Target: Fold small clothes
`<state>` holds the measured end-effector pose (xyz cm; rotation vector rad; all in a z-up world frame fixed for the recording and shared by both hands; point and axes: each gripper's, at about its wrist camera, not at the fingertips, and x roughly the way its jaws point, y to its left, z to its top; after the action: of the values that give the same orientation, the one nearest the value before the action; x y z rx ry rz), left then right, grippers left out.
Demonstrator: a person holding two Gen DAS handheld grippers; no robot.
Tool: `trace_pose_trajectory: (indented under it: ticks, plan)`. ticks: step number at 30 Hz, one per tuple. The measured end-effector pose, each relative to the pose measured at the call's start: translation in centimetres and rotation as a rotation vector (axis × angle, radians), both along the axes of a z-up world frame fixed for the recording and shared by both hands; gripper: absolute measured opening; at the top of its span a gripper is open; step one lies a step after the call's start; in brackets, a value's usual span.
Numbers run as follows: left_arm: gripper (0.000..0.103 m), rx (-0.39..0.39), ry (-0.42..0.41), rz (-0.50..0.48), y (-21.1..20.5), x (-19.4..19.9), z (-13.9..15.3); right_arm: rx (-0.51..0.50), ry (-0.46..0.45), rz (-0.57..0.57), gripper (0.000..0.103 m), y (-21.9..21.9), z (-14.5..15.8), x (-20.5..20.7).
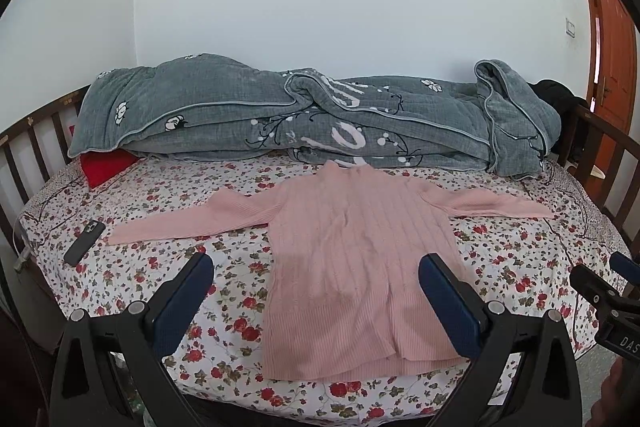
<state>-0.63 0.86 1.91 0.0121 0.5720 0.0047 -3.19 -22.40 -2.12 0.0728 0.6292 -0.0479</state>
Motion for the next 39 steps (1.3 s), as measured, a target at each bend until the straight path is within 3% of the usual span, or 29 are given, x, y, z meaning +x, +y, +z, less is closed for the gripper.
trace_pose_trajectory:
  ticks: [39]
  plan:
    - [0.103,-0.004,-0.008,0.005,0.25,-0.10,0.37,-0.005,-0.019,-0.004,0.101,-0.11,0.63,-0.68]
